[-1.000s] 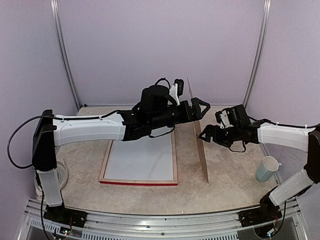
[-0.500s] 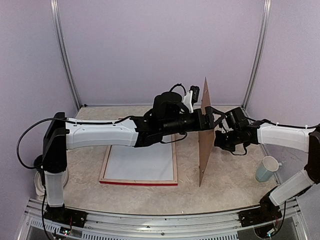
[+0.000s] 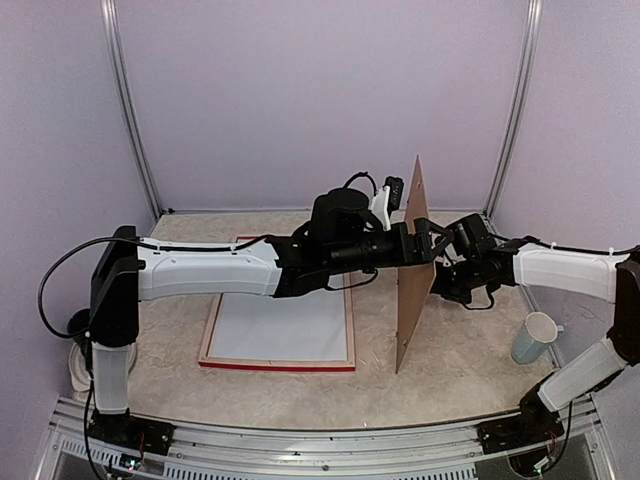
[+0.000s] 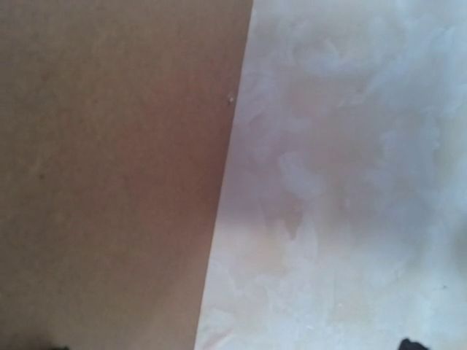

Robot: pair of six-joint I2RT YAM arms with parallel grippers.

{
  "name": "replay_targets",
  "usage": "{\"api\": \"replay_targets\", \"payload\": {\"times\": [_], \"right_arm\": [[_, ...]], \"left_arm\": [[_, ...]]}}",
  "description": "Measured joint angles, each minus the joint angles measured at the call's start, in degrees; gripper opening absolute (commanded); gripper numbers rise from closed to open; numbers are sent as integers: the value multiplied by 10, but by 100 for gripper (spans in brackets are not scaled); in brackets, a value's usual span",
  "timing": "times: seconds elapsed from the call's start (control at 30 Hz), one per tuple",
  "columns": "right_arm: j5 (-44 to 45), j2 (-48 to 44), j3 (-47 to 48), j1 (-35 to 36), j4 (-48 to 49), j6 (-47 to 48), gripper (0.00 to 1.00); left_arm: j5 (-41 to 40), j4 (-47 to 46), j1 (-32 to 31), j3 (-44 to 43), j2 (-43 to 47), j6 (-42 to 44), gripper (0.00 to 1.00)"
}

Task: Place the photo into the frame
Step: Pick up the backboard from the center of the board.

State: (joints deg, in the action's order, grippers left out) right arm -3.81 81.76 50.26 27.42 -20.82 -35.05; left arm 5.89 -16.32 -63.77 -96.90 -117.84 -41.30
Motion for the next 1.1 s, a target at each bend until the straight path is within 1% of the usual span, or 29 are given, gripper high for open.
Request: {"api": "replay_targets", "payload": {"times": [0.13, 0.3, 0.6, 0.97, 1.1], "right_arm": [[-15, -1, 5, -14, -6, -2, 97], [-61, -19, 5, -48, -4, -9, 97], [-129, -38, 14, -80, 1, -37, 97], [-139, -60, 17, -109, -3, -69, 98], [-145, -85, 17, -124, -5, -82, 98]], "left_arm": [[2, 0, 0, 0, 0, 0, 99], [5, -13, 1, 6, 0, -1, 99], [25, -38, 2, 16, -1, -6, 99], [51, -73, 3, 27, -2, -10, 99], [57, -90, 3, 40, -2, -16, 99]]}}
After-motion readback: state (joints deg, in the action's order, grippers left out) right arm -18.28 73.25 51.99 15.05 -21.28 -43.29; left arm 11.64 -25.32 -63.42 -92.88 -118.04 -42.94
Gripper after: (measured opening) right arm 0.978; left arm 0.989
